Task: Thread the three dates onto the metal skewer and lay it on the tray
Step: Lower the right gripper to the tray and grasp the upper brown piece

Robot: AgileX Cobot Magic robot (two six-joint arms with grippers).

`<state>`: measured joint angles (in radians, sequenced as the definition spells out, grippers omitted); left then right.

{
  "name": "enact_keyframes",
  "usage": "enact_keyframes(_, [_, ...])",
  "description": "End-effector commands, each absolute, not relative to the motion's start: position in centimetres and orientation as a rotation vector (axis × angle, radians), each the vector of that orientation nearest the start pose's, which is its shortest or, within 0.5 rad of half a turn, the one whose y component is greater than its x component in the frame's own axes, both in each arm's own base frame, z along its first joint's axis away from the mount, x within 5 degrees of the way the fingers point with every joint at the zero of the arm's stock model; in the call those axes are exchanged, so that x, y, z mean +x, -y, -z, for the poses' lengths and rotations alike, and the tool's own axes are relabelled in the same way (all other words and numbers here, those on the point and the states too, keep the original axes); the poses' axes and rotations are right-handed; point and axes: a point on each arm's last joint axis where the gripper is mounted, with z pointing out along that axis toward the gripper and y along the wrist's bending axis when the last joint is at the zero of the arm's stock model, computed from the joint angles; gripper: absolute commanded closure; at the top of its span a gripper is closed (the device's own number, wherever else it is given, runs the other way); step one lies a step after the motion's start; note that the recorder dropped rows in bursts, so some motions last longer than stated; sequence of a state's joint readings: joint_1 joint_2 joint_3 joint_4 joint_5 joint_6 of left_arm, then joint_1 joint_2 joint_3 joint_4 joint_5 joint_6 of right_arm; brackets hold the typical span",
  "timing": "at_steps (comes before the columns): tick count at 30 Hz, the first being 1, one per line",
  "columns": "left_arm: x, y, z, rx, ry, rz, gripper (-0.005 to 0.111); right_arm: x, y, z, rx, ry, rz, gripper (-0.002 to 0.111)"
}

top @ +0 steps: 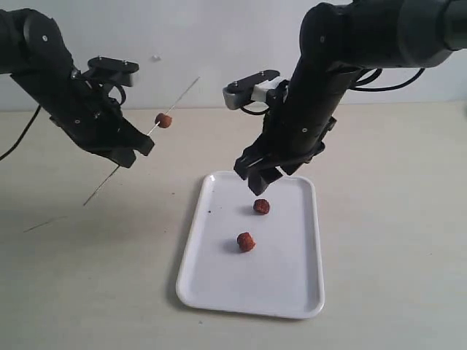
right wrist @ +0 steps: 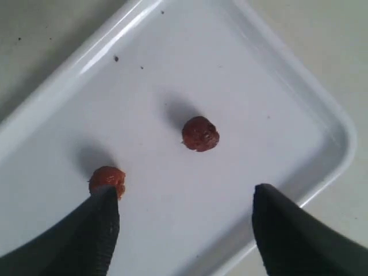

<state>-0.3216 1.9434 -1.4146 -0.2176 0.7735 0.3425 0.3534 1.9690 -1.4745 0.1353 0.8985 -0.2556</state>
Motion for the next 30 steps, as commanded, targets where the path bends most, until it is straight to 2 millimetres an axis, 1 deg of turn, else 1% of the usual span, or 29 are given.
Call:
enact_keyframes(1, [38.8,12.3,-20.7,0.658,-2.681,0.231,0.107,37.9,-14.9,-20.3,-0.817,-2.756,-0.157,0.045])
enact_keyframes(6, [39.3,10.5,-20.7,0.597,-2.693,0.219,0.107,37.7,-15.4,-20.2,-1.074,-2.67,-0.133,0.046])
enact_keyframes(8, [39.4,10.2,-20.7,0.582,-2.695,0.219,0.107,37.3,-15.8,-20.1,-1.293,-2.587,-0.117,0.046])
enact_keyframes(10, [39.4,10.1,-20.7,0.579,-2.696,0.218,0.107,37.0,-16.4,-20.1,-1.5,-2.476,-0.092,0.046])
enact_keyframes(13, [39.4,10.1,-20.7,0.581,-2.695,0.222,0.107,36.5,-17.4,-20.1,-1.819,-2.257,-0.061,0.046])
enact_keyframes(14, [39.4,10.1,-20.7,0.581,-2.695,0.222,0.107,36.3,-17.8,-20.1,-1.911,-2.18,-0.051,0.046])
enact_keyframes(16, [39.4,10.1,-20.7,0.587,-2.693,0.221,0.107,35.9,-18.6,-20.1,-2.042,-2.053,-0.035,0.046])
enact_keyframes(18, [39.5,10.1,-20.8,0.592,-2.687,0.219,0.107,35.7,-19.3,-20.1,-2.101,-1.973,-0.021,0.046])
enact_keyframes(21, [39.5,10.1,-20.8,0.609,-2.68,0.215,0.107,35.4,-20.0,-19.7,-2.16,-1.916,-0.005,0.046])
enact_keyframes(24, [39.5,10.1,-20.8,0.61,-2.68,0.215,0.107,35.5,-19.9,-18.6,-2.211,-1.935,-0.001,0.046])
enact_keyframes(27, [39.5,10.1,-20.8,0.61,-2.68,0.215,0.107,35.6,-19.6,-17.0,-2.279,-1.963,0.006,0.046])
enact_keyframes(30, [39.5,10.1,-20.8,0.61,-2.68,0.215,0.107,35.7,-19.7,-16.1,-2.29,-1.976,-0.006,0.046])
